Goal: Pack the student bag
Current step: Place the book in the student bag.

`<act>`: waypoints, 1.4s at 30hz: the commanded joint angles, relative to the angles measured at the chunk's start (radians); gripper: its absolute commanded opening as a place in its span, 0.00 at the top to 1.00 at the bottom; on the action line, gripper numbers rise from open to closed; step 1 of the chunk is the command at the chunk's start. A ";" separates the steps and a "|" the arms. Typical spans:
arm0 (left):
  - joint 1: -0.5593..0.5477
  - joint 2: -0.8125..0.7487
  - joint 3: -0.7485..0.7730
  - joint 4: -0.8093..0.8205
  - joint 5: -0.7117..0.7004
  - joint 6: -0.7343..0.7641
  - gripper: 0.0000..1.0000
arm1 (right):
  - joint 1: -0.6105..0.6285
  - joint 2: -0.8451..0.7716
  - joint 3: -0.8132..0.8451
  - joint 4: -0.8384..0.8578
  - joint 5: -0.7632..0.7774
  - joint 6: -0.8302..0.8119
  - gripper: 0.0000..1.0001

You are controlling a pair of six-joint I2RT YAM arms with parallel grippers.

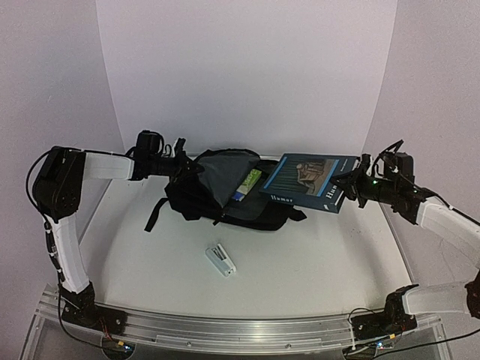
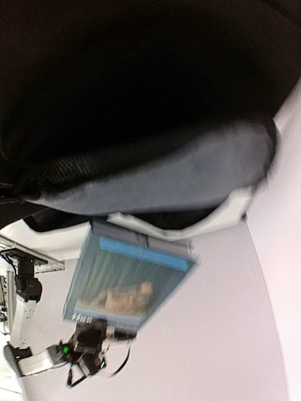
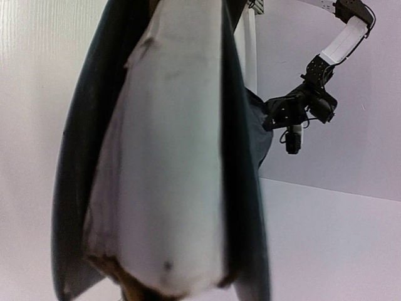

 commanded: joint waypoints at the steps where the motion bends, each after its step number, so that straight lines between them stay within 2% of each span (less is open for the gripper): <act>1: -0.003 -0.155 -0.011 0.252 0.089 -0.023 1.00 | 0.003 -0.009 -0.015 0.083 -0.050 0.097 1.00; 6: -0.030 -0.190 -0.003 0.326 0.168 -0.038 1.00 | 0.003 0.020 -0.054 0.164 -0.127 0.191 1.00; 17: -0.098 -0.246 0.039 0.215 0.203 0.083 1.00 | 0.022 0.136 -0.021 0.294 -0.188 0.275 1.00; 24: -0.116 -0.256 0.044 0.192 0.200 0.104 1.00 | 0.085 0.223 0.006 0.394 -0.161 0.330 1.00; 33: -0.129 -0.263 0.046 0.160 0.195 0.123 1.00 | 0.101 0.260 0.022 0.506 -0.150 0.402 1.00; 42: -0.136 -0.266 0.051 0.160 0.185 0.129 1.00 | 0.169 0.399 0.069 0.546 -0.089 0.393 1.00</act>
